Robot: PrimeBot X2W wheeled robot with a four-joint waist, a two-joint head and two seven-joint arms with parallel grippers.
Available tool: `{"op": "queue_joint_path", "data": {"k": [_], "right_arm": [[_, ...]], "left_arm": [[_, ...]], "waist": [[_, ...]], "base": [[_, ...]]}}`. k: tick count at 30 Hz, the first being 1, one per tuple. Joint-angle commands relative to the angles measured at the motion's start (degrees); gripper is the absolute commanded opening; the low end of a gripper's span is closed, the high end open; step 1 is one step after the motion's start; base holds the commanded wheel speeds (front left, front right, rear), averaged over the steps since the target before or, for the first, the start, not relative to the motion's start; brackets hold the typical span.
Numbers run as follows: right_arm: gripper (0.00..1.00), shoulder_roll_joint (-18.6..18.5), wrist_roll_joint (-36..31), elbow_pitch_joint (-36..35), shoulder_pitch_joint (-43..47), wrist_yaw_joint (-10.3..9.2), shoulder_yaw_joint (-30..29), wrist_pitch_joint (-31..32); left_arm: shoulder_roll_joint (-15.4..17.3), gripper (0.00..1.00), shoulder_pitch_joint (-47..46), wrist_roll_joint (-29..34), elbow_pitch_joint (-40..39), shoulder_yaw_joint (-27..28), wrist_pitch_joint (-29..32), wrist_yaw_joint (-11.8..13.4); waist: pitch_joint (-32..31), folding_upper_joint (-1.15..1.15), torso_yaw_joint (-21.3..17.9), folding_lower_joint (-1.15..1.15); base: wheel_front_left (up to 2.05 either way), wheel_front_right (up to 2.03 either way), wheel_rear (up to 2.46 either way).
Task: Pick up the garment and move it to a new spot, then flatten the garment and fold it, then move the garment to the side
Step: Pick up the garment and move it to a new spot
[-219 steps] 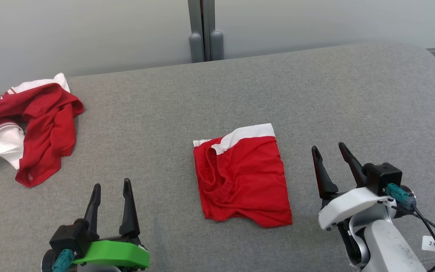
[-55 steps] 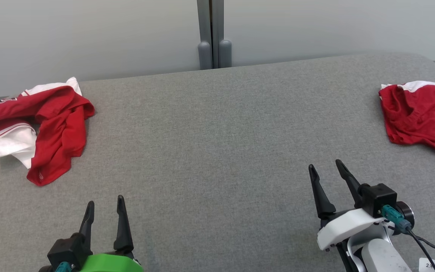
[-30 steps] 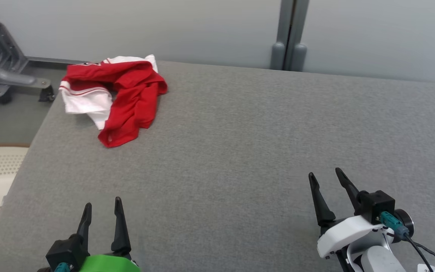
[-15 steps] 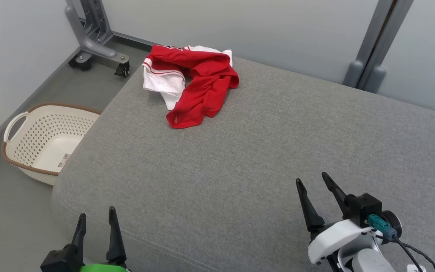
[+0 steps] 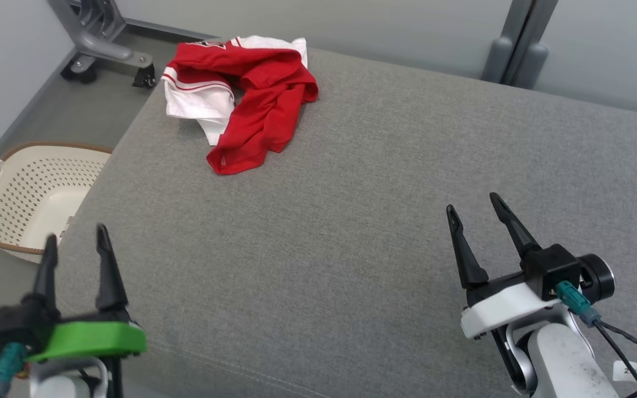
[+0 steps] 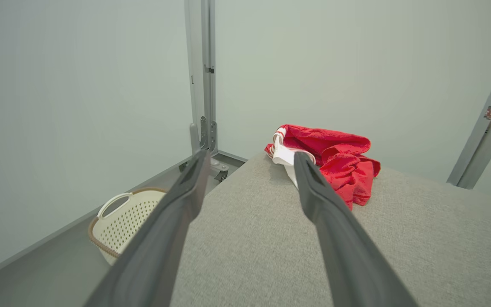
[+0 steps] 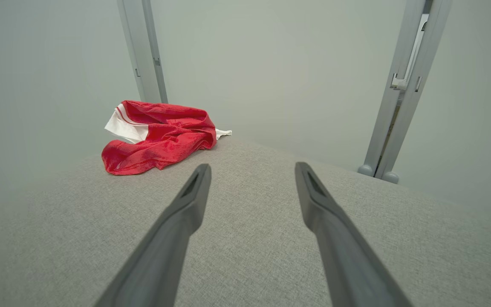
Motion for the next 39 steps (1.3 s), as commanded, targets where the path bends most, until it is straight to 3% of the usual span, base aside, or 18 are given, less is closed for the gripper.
{"op": "queue_joint_path", "data": {"k": [1, 4, 5, 11, 19, 32, 33, 36, 39], "right_arm": [[1.00, -0.25, -0.88, -0.93, -1.03, -0.08, -0.36, 0.26], [1.00, -0.26, -2.77, -3.37, -2.46, -0.08, -0.95, 1.48], [1.00, -0.26, -3.98, -5.08, -3.03, -0.08, -1.31, 2.40], [1.00, -0.28, -7.07, -11.50, -4.37, -0.08, -2.21, 5.49], [1.00, -0.89, -7.50, -20.28, -4.52, -0.08, -2.14, 8.61], [1.00, -0.60, -7.97, -25.89, -4.26, -0.09, -3.02, 9.34], [1.00, -0.57, -7.96, -25.80, -4.44, -0.09, -3.11, 9.29], [1.00, -0.58, -8.06, -25.11, -4.74, -0.09, -3.41, 9.03], [1.00, -0.53, -7.87, -24.53, -5.20, -0.09, -3.16, 8.54]], "left_arm": [[1.76, 1.00, -3.77, 0.69, -0.47, 0.56, 0.25, -0.47], [6.75, 1.00, -12.81, 1.55, 0.13, 1.94, 3.47, -1.23], [10.51, 1.00, -19.68, 2.39, 1.83, 1.98, 6.90, -2.35], [17.05, 1.00, -38.53, -1.31, 12.81, 2.33, 19.43, -6.15], [19.61, 1.00, -51.75, -5.93, 26.87, -1.17, 32.71, -8.79], [23.10, 1.00, -57.47, -6.59, 40.40, -0.58, 33.07, -8.12], [23.04, 0.63, -57.70, -6.80, 41.17, -0.59, 32.52, -8.24], [22.85, 0.00, -58.36, -7.24, 43.16, -0.50, 30.87, -8.41], [23.06, 0.00, -59.27, -7.28, 44.26, -0.94, 29.26, -8.59]], "waist": [[5.68, 0.00, -4.56, 0.00], [9.73, 0.00, -6.78, 0.00], [12.23, 0.00, -8.09, 0.00], [20.25, 0.00, -11.84, 0.00], [28.36, 0.00, -14.82, 0.00], [34.84, 0.00, -15.82, 0.00], [34.89, 0.00, -15.77, 0.00], [34.31, 0.00, -15.48, 0.00], [33.11, 0.00, -15.41, 0.00]], "base": [[0.00, 0.00, 0.00], [0.00, 0.00, 0.00], [0.00, 0.00, 0.00], [0.00, 0.00, 0.00], [0.00, 0.00, 0.00], [0.00, 0.00, 0.00], [0.00, 0.00, 0.00], [0.00, 0.00, 0.00], [0.00, 0.00, 0.00]]}}
